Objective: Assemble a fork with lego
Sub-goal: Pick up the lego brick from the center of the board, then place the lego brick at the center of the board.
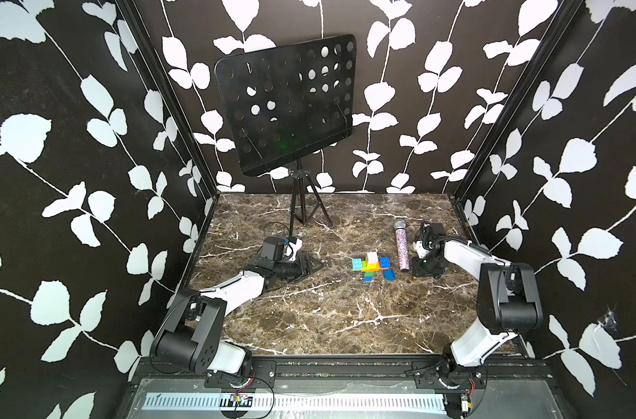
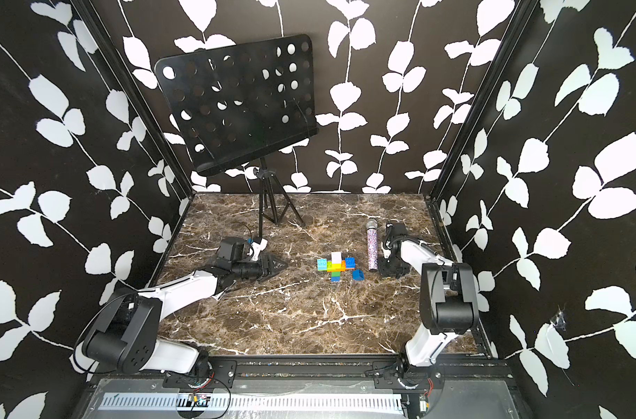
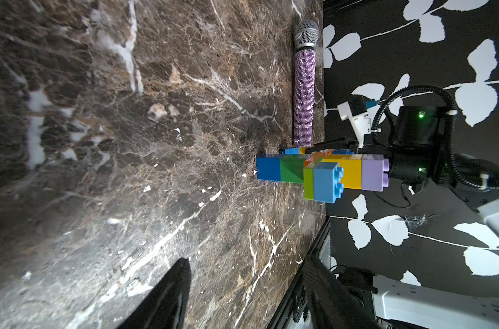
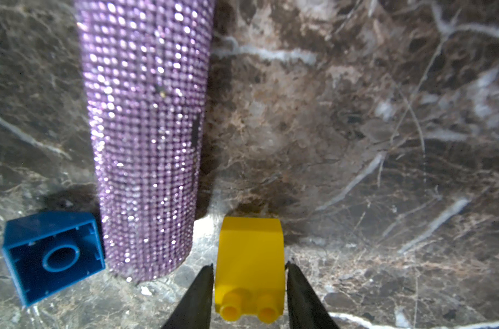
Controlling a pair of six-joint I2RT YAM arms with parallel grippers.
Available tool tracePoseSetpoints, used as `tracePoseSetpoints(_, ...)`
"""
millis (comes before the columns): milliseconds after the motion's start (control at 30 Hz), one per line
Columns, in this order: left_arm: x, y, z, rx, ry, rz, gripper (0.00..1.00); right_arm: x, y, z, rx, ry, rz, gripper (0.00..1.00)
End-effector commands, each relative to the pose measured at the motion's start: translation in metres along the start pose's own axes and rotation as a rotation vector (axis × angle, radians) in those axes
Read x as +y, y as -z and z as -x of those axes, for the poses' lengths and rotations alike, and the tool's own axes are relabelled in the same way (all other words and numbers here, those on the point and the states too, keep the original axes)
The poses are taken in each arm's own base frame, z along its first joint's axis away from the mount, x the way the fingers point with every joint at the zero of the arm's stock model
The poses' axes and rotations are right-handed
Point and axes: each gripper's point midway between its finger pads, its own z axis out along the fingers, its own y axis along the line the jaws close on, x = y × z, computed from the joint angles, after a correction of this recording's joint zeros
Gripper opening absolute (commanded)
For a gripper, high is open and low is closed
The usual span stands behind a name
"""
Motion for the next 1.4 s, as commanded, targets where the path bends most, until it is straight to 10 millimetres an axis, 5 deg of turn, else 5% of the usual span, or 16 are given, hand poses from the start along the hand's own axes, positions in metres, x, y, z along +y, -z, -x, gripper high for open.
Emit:
tracePoseSetpoints(0,-0.003,0.004,-0.002,-0.018,-0.020,-0.004,0.65,0.000,-0.002,-0.002,0.011,0.005,0.005,0.36)
tracePoseSetpoints(267,-0.010,0.005,0.000,-0.018,-0.017,-0.024,0.65,0.007,0.023,-0.005,-0.012,0.064,0.038,0.27)
tracePoseSetpoints(533,-0.031,0.005,0.002,0.010,-0.020,-0.069,0.65,0.035,0.101,0.010,-0.178,0.245,0.125,0.27)
tracePoseSetpoints(833,-0.056,0.023,0.000,0.073,-0.100,-0.033,0.65,0.100,0.169,0.012,-0.346,0.778,0.140,0.31)
tracePoseSetpoints(1067,-0.051,0.045,-0.005,0.034,-0.131,0.061,0.65,0.166,0.217,-0.027,-0.391,1.157,0.197,0.33)
tracePoseSetpoints(1200,-0.032,0.060,-0.010,-0.030,-0.119,0.161,0.65,0.203,0.210,-0.062,-0.281,1.321,0.253,0.34)
tracePoseSetpoints(1367,-0.002,0.083,-0.019,-0.124,-0.036,0.281,0.65,0.251,0.165,-0.075,-0.165,1.398,0.266,0.34)
